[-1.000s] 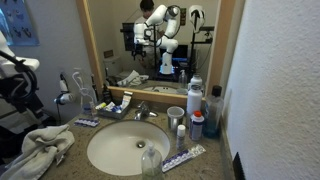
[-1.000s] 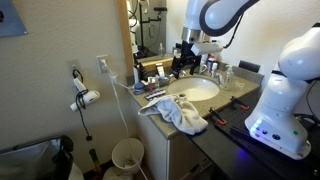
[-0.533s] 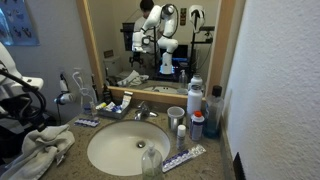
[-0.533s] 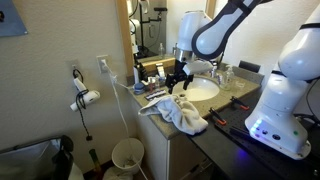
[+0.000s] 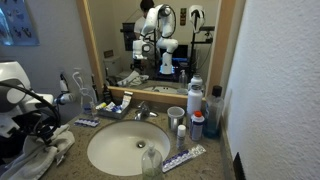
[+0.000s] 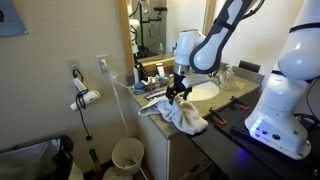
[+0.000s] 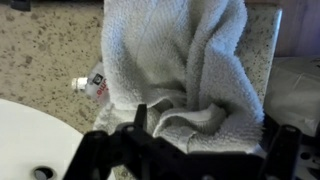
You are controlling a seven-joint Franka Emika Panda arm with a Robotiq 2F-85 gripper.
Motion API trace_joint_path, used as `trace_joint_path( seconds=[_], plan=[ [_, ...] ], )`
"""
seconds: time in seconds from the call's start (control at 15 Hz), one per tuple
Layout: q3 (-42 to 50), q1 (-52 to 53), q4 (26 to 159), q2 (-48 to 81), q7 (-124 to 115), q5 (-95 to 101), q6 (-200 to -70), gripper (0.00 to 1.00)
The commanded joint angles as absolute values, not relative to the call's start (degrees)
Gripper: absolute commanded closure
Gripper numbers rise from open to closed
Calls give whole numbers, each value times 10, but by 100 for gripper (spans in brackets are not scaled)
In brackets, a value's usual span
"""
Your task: Pick up the towel from the hand basin, wipe the wall with it and put the towel back on the hand basin.
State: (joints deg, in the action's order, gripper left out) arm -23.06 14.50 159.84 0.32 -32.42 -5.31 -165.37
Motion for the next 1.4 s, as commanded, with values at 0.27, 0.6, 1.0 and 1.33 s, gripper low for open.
trace_joint_path(
  seconds=[0.27,0.6,1.0,1.33],
  plan=[
    [-172,153,1595,39,-465,135,-1731,20],
    [-118,168,1574,41,-600,304,-1728,58],
    [-104,181,1542,79,-719,424,-1736,100],
    [-129,174,1525,96,-694,373,-1699,96]
  ],
)
